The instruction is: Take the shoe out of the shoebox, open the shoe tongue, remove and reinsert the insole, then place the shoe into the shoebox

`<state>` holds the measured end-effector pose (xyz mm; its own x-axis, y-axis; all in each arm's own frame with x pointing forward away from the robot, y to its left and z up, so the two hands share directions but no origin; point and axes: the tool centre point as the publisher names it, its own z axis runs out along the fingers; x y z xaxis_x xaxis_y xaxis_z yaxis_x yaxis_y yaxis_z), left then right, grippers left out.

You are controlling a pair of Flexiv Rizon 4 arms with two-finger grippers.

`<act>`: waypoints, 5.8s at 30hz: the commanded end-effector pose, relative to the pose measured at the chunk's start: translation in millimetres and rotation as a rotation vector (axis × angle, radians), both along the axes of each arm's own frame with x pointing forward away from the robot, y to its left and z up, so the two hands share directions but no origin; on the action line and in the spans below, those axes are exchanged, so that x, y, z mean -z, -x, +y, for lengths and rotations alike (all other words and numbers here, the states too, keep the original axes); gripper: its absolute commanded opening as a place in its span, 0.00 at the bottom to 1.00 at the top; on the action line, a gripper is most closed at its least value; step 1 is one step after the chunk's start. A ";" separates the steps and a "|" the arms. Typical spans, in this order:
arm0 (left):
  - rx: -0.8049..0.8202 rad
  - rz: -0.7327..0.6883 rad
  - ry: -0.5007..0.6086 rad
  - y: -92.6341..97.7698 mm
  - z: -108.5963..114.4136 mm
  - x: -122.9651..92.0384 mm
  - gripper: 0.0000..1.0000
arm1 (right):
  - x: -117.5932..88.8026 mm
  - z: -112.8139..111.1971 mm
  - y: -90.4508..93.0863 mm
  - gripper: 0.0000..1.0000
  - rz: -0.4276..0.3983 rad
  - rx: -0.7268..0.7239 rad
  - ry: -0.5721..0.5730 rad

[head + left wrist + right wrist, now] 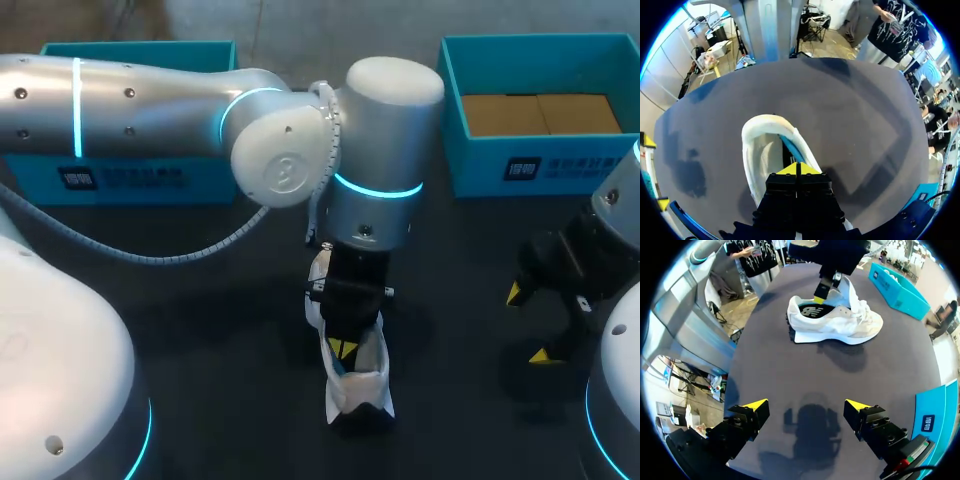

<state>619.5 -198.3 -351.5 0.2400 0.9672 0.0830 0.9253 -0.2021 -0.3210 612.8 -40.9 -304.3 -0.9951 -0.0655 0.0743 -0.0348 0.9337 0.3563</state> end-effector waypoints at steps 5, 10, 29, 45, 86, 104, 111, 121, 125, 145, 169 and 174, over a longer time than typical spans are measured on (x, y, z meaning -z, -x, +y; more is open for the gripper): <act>0.044 0.001 -0.083 -0.4 -6.1 12.1 0.00 | 0.6 0.6 0.8 1.00 -0.002 0.001 0.002; 0.074 -0.008 -0.122 5.2 -5.7 19.4 0.00 | 0.6 0.6 0.8 1.00 -0.002 0.001 0.002; 0.049 -0.137 -0.164 -19.8 10.2 4.8 0.00 | 0.6 0.6 0.8 1.00 -0.002 0.001 0.002; 0.068 -0.098 -0.240 -27.2 8.2 37.0 0.00 | 0.6 0.6 0.8 1.00 -0.002 0.001 0.002; -0.191 -0.132 0.149 0.2 19.4 37.4 0.00 | 0.6 0.6 0.8 1.00 -0.002 0.001 0.002; 0.033 0.009 0.214 -22.6 -3.8 -4.8 0.00 | 0.6 0.6 0.8 1.00 -0.002 0.001 0.002; 0.132 0.044 0.168 -8.5 -9.2 -0.9 0.00 | 0.6 0.6 0.8 1.00 -0.002 0.001 0.002; 0.169 0.035 0.114 8.8 -5.7 -3.3 0.00 | 0.6 0.6 0.8 1.00 -0.002 0.001 0.002; 0.169 0.032 0.091 16.2 -0.7 -4.3 0.00 | 0.6 0.6 0.8 1.00 -0.002 0.001 0.002; 0.114 0.006 0.015 25.5 -2.6 15.4 0.00 | 0.6 0.6 0.8 1.00 -0.002 0.001 0.002; 0.060 0.004 -0.102 28.7 9.2 49.0 0.00 | 0.6 0.6 0.8 1.00 -0.002 0.001 0.002; 0.047 -0.010 -0.108 28.4 8.6 51.7 0.00 | 0.6 0.6 0.8 1.00 -0.002 0.001 0.002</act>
